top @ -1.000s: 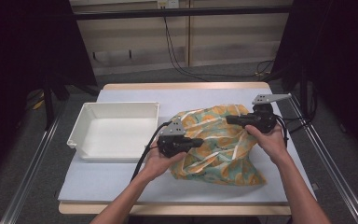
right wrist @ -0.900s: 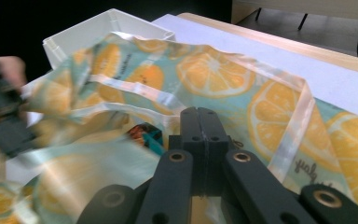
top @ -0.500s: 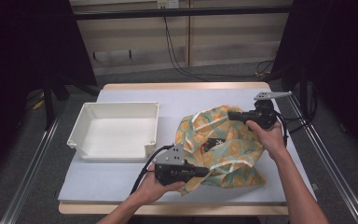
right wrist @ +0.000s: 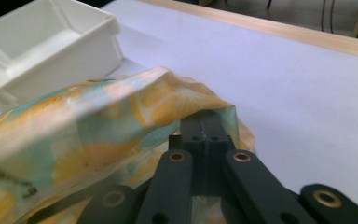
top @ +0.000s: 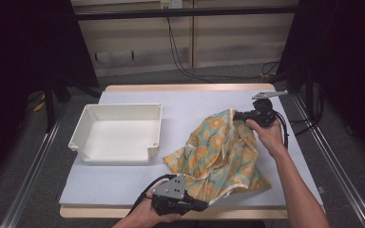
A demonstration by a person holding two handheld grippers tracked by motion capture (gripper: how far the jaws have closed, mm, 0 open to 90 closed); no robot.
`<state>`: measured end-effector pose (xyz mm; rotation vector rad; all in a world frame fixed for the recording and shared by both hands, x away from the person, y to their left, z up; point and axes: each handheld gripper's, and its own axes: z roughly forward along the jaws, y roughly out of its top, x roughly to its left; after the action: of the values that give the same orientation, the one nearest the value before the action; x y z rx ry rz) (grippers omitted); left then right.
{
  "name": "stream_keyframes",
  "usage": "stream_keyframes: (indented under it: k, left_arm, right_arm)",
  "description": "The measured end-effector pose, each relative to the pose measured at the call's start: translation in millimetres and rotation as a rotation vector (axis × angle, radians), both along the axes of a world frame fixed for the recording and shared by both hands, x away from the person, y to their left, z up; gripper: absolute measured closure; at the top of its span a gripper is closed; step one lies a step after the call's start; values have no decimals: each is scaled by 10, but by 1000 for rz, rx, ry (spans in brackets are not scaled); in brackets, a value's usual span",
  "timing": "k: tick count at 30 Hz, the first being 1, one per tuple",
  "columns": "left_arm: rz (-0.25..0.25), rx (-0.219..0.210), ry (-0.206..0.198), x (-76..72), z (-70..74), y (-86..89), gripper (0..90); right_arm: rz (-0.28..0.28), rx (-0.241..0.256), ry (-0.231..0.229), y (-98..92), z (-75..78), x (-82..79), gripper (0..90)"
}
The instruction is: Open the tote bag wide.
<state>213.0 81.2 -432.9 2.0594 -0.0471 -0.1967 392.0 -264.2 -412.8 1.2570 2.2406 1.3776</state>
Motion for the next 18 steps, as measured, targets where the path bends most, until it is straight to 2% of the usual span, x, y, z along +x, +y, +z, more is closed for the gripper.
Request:
stream_keyframes:
  k: [2, 3, 4, 6, 9, 10, 11, 12, 13, 14, 15, 16, 18]
  left_arm:
    - [13, 2, 6, -4, -23, 10, 900]
    - [10, 5, 6, 23, -41, 20, 900]
    - [34, -5, 22, 49, -60, 34, 900]
    - [47, -29, 34, 83, -48, 40, 893]
    - [69, -40, 31, 96, -10, 40, 820]
    - [84, -54, 24, 113, 31, 32, 799]
    - [84, -54, 24, 113, 31, 32, 773]
    - [98, -83, 23, 127, 71, 24, 752]
    - [98, -83, 23, 127, 71, 24, 731]
    - [104, -101, 14, 147, 137, 30, 721]
    - [104, -101, 14, 147, 137, 30, 709]
    - [121, -125, 5, 169, 203, 41, 692]
    - [134, -137, -2, 187, 245, 49, 683]
  right_arm:
    - [-31, -34, 0, 9, -39, 27, 900]
    - [-31, -34, 0, 9, -39, 27, 900]
    - [-33, -36, 5, 16, -53, 36, 900]
    - [-2, -10, 11, 70, -53, 14, 900]
    - [18, -7, 0, 109, -31, -23, 900]
    - [46, 5, -5, 139, 5, -68, 869]
    - [46, 5, -5, 139, 5, -68, 869]
    - [58, -2, -23, 153, 49, -123, 834]
    - [58, -2, -23, 153, 49, -123, 834]
    - [61, 13, -36, 150, 92, -188, 782]
    - [61, 13, -36, 150, 92, -188, 782]
    - [59, 22, -48, 118, 120, -260, 730]
    - [59, 19, -52, 92, 127, -294, 707]
